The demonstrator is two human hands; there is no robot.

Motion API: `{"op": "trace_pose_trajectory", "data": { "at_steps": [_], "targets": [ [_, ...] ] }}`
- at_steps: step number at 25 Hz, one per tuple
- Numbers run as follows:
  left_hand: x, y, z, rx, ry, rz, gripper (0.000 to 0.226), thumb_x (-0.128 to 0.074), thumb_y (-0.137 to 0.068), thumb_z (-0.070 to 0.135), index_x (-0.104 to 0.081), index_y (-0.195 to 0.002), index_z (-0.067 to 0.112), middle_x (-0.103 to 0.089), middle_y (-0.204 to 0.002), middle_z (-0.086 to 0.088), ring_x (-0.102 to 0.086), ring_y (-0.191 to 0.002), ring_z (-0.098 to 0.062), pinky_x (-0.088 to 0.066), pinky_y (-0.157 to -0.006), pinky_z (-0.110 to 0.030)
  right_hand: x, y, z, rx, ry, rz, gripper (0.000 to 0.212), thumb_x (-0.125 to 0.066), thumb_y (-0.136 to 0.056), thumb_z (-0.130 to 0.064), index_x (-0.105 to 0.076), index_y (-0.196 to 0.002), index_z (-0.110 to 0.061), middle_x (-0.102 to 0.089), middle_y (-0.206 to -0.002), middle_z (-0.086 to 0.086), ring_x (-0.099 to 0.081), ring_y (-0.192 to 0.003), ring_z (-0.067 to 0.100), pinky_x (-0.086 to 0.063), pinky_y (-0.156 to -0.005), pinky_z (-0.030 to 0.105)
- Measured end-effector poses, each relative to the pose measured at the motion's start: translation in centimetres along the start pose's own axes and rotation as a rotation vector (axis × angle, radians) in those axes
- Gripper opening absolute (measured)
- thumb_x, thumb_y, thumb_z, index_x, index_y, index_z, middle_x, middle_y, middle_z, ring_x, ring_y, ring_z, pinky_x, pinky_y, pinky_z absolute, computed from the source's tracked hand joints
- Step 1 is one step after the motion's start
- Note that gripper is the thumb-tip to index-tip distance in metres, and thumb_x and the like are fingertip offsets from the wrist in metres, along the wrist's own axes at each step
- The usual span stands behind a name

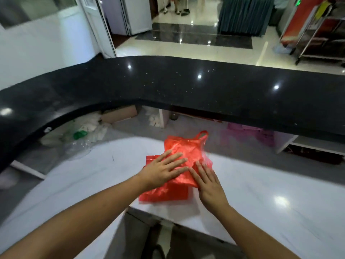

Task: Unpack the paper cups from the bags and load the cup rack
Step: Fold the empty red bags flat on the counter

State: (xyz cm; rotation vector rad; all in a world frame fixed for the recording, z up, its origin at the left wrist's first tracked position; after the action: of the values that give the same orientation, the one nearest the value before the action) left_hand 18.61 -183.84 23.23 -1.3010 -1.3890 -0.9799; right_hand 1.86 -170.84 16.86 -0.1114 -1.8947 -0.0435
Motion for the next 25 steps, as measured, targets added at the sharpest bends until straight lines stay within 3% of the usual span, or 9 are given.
{"op": "trace_pose_trajectory", "data": {
  "at_steps": [3, 6, 9, 11, 13, 17, 20, 22, 25],
  "targets": [
    [-4.1, 7.5, -2.1, 0.122, 0.158, -0.204, 0.061, -0.035, -0.099, 0.026, -0.020, -0.158, 0.031, -0.038, -0.159, -0.004, -0.034, -0.147, -0.027, -0.013, -0.124, -0.046, -3.9, -2.4, -3.7, 0.115, 0.065, -0.177, 0.064, -0.024, -0.097, -0.027, -0.008, -0.158, -0.038, 0.001, -0.166, -0.004, -0.004, -0.154, 0.024, -0.014, -0.122, 0.046],
    [-7.5, 11.8, -1.9, 0.229, 0.271, -0.404, 0.065, -0.032, -0.103, 0.040, 0.003, -0.158, 0.037, -0.010, -0.167, 0.002, -0.010, -0.154, -0.021, 0.004, -0.123, -0.039, -7.3, -3.2, -5.4, 0.128, 0.133, -0.401, 0.059, -0.017, -0.102, -0.041, 0.010, -0.154, -0.045, 0.020, -0.162, -0.009, 0.015, -0.153, 0.020, -0.004, -0.124, 0.046],
    [-8.9, 12.5, -1.6, 0.313, 0.403, -0.416, 0.070, -0.026, -0.101, 0.067, 0.002, -0.158, 0.039, -0.002, -0.168, 0.006, 0.002, -0.155, -0.017, 0.011, -0.119, -0.034, -7.6, -3.7, -6.5, 0.117, 0.165, -0.493, 0.071, 0.002, -0.088, -0.072, 0.016, -0.153, -0.045, 0.021, -0.164, -0.010, 0.022, -0.151, 0.018, 0.004, -0.124, 0.046],
    [-9.9, 12.7, -1.7, 0.336, 0.448, -0.401, 0.076, -0.024, -0.096, 0.074, 0.004, -0.158, 0.040, 0.000, -0.168, 0.007, 0.005, -0.154, -0.016, 0.012, -0.120, -0.035, -7.8, -3.8, -6.7, 0.119, 0.200, -0.530, 0.082, -0.004, -0.084, -0.084, 0.018, -0.153, -0.045, 0.024, -0.163, -0.010, 0.025, -0.150, 0.017, 0.007, -0.124, 0.046],
    [-11.1, 12.9, -1.5, 0.324, 0.454, -0.417, 0.086, -0.030, -0.091, 0.079, 0.010, -0.157, 0.041, 0.009, -0.168, 0.008, 0.013, -0.153, -0.015, 0.013, -0.122, -0.039, -7.6, -3.7, -6.6, 0.134, 0.236, -0.532, 0.089, -0.024, -0.086, -0.085, 0.020, -0.152, -0.045, 0.025, -0.163, -0.010, 0.026, -0.149, 0.018, 0.010, -0.123, 0.045],
    [-12.7, 13.2, -1.6, 0.302, 0.482, -0.388, 0.096, -0.041, -0.087, 0.079, 0.016, -0.155, 0.043, 0.017, -0.166, 0.010, 0.021, -0.151, -0.014, 0.010, -0.123, -0.042, -6.9, -4.1, -6.0, 0.165, 0.242, -0.482, 0.071, -0.040, -0.099, -0.058, -0.003, -0.157, -0.041, 0.001, -0.167, -0.006, 0.004, -0.153, 0.020, 0.000, -0.121, 0.040],
    [-13.1, 13.8, -1.7, 0.290, 0.516, -0.338, 0.088, -0.038, -0.089, 0.078, 0.007, -0.157, 0.041, 0.013, -0.166, 0.012, 0.019, -0.152, -0.011, 0.010, -0.124, -0.040, -6.3, -4.5, -5.5, 0.156, 0.102, -0.384, 0.053, -0.055, -0.099, -0.037, -0.040, -0.150, -0.032, -0.034, -0.160, -0.003, -0.028, -0.149, 0.023, -0.023, -0.122, 0.045],
    [-13.0, 14.1, -1.7, 0.319, 0.563, -0.304, 0.085, -0.041, -0.090, 0.074, -0.002, -0.158, 0.040, 0.009, -0.165, 0.017, 0.016, -0.151, -0.005, 0.013, -0.123, -0.033, -5.3, -5.1, -5.3, 0.093, -0.093, -0.309, 0.039, -0.061, -0.097, -0.031, -0.060, -0.136, -0.026, -0.055, -0.144, -0.005, -0.049, -0.135, 0.019, -0.040, -0.114, 0.039],
    [-11.8, 14.3, -1.9, 0.552, 0.749, -0.163, 0.060, -0.056, -0.097, 0.051, -0.037, -0.151, 0.034, -0.035, -0.159, 0.012, -0.024, -0.149, -0.009, -0.004, -0.123, -0.027, -3.6, -6.8, -4.9, -0.105, -0.312, -0.376, 0.015, -0.057, -0.100, -0.036, -0.068, -0.109, -0.034, -0.070, -0.113, -0.013, -0.065, -0.102, 0.008, -0.048, -0.089, 0.024]
  ]
}}
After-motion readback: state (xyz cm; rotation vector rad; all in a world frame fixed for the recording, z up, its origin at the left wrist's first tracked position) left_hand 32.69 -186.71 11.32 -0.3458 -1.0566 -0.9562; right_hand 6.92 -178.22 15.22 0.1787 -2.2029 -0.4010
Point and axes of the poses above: each hand's wrist, its own y-axis away from the middle knuckle, its own x-axis out of the back of the hand, z = x × y, the point moved 4 cm from there along -y, towards the middle knuckle
